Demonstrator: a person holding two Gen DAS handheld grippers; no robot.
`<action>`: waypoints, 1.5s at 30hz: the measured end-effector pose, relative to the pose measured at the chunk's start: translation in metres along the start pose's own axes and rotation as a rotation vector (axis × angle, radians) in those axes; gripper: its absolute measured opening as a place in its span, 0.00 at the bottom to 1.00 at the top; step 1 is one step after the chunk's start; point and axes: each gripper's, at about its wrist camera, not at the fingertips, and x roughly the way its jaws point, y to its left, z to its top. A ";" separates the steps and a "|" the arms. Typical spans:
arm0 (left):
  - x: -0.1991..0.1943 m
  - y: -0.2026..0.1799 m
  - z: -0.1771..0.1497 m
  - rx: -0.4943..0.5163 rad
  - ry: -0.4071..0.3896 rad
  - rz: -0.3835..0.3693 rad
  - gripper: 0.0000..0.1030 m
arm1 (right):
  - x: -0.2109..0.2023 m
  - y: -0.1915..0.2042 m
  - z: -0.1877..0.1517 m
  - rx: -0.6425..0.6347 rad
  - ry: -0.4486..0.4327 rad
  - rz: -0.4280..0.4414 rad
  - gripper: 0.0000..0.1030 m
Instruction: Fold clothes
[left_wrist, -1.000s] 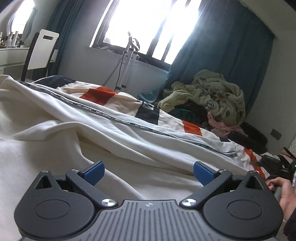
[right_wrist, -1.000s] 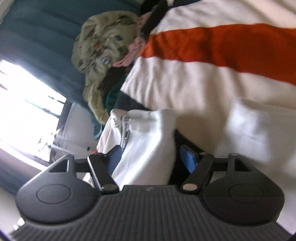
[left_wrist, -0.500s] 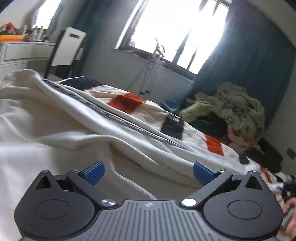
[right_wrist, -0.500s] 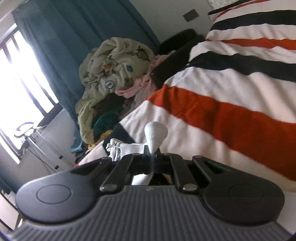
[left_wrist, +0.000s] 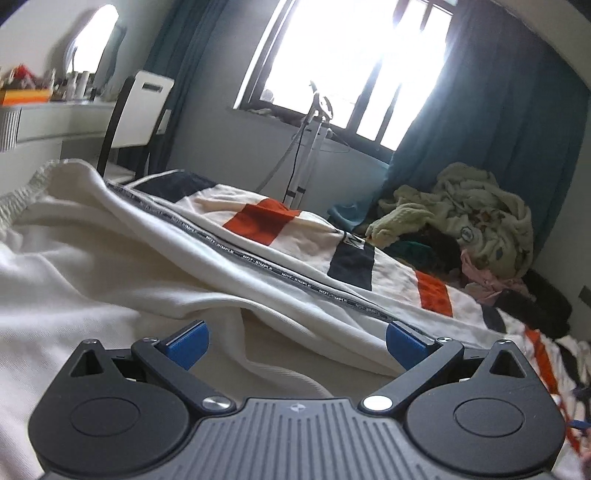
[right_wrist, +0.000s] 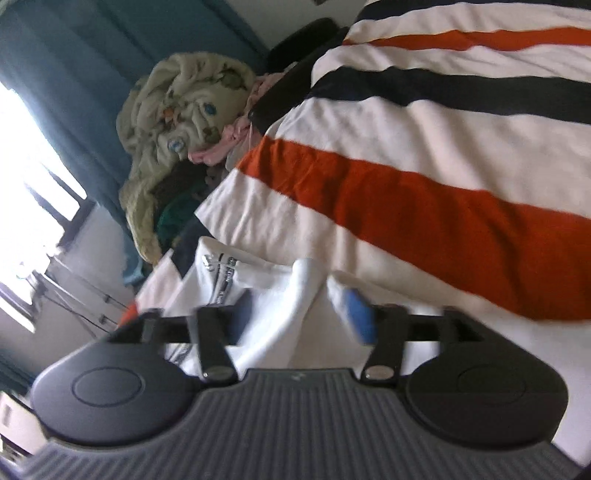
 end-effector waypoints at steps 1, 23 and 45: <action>-0.002 -0.001 -0.001 0.007 0.002 0.002 1.00 | -0.015 -0.003 -0.001 0.010 -0.003 -0.014 0.74; -0.126 0.190 0.024 -0.639 -0.058 0.435 0.99 | -0.070 -0.108 -0.020 0.436 0.144 -0.158 0.08; -0.154 0.283 -0.015 -1.138 -0.164 0.291 0.80 | -0.074 -0.098 -0.005 0.389 0.018 -0.113 0.06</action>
